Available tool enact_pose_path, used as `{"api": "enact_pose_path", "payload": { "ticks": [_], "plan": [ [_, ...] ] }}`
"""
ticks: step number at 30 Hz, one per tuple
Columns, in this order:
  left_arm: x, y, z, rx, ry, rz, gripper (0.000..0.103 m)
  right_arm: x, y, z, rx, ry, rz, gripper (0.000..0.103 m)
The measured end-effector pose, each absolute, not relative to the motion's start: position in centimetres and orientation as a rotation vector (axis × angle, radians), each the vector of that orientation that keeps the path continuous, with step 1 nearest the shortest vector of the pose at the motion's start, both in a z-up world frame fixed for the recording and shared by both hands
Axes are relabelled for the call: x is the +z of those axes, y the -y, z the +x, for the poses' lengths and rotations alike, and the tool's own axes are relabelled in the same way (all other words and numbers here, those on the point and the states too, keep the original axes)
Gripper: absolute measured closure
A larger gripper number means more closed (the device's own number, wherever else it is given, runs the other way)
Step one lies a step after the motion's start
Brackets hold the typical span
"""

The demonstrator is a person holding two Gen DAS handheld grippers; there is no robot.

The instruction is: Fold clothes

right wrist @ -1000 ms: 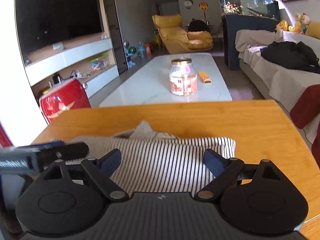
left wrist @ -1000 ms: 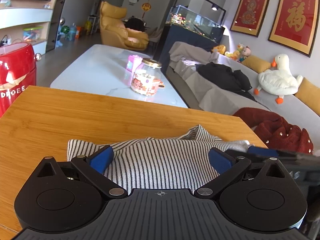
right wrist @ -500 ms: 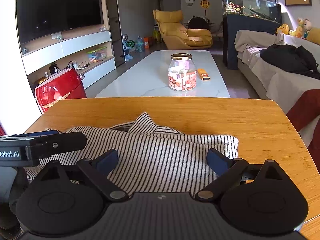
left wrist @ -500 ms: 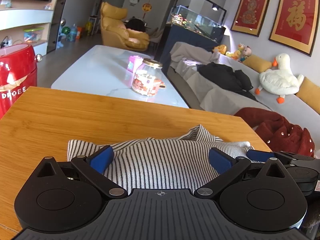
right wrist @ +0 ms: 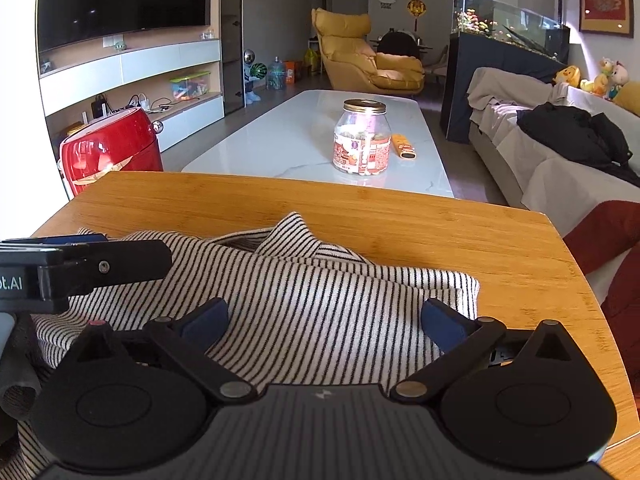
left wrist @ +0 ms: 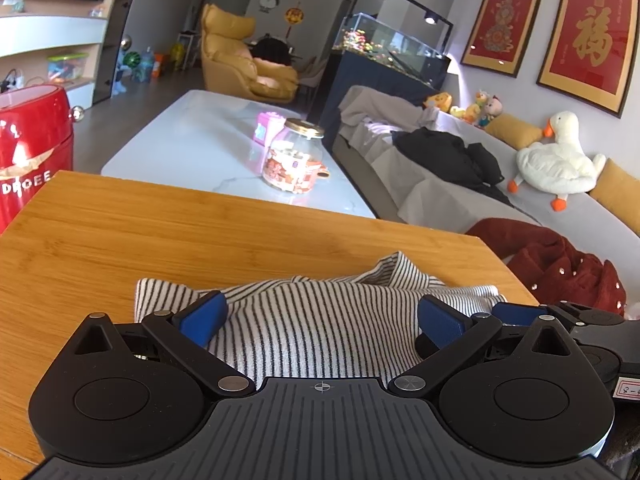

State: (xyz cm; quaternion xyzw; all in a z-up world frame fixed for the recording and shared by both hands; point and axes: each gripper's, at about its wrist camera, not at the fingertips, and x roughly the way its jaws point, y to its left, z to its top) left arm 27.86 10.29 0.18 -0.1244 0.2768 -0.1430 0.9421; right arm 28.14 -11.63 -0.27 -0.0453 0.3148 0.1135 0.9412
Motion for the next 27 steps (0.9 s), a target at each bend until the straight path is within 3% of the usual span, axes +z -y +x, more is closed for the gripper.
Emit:
{"api": "enact_pose_path", "payload": {
  "ticks": [27],
  "plan": [
    [0.25, -10.11, 27.94, -0.284, -0.567, -0.245, 0.000, -0.29, 11.48, 27.77, 0.201, -0.634, -0.122, 0.000]
  ]
}}
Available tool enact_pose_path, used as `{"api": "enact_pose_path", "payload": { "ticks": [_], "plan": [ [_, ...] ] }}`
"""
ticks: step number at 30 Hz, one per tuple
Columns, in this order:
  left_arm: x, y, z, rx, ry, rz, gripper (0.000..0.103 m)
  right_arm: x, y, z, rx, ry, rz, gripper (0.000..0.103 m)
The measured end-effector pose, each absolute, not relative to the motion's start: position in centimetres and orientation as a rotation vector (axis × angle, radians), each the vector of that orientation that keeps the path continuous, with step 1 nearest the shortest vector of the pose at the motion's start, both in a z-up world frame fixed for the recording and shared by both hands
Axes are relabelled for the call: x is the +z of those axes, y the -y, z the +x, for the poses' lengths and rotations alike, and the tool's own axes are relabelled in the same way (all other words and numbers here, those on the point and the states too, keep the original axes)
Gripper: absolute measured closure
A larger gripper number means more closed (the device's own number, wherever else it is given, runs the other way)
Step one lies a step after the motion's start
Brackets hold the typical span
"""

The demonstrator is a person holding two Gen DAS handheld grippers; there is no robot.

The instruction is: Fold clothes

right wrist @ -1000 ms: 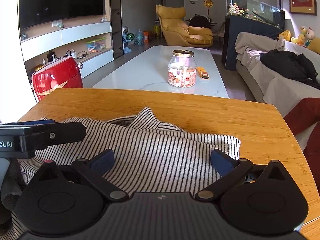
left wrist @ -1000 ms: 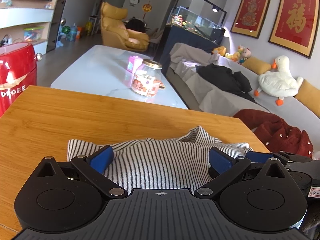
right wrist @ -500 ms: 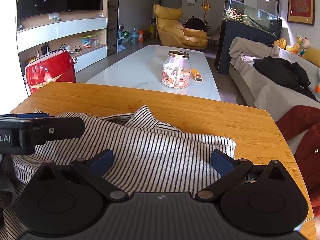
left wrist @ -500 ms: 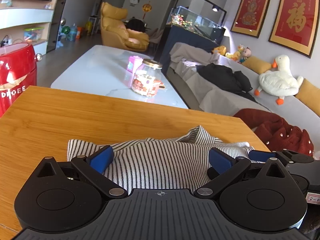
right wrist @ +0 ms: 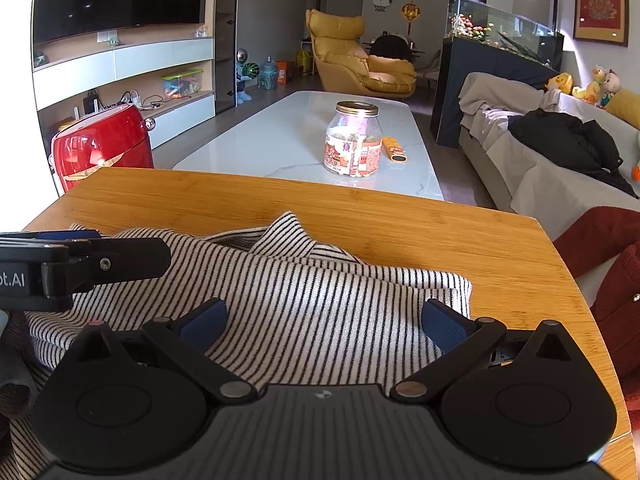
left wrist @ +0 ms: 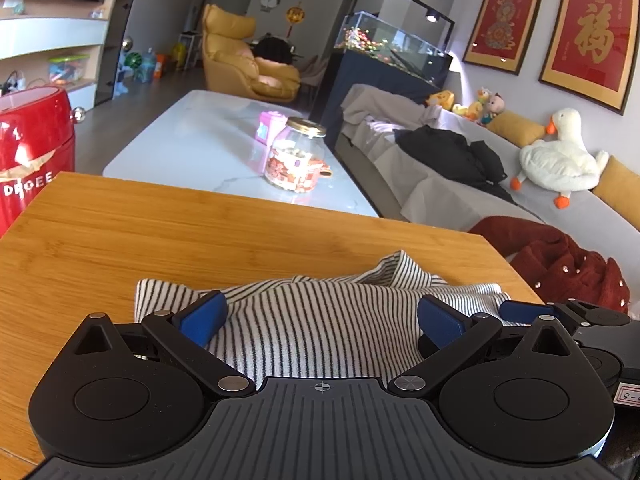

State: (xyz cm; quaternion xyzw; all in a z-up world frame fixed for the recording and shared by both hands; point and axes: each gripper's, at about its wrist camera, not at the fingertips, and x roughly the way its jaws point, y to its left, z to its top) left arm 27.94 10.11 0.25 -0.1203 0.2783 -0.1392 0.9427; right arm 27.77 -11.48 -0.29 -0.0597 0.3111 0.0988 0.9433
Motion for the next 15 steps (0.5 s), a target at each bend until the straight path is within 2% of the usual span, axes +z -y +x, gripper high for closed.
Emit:
{"api": "enact_pose_path", "payload": {
  "ticks": [15],
  "plan": [
    [0.16, -10.53, 27.73, -0.291, -0.562, -0.268, 0.000, -0.33, 11.18, 27.83, 0.195, -0.638, -0.136, 0.000]
  ]
}}
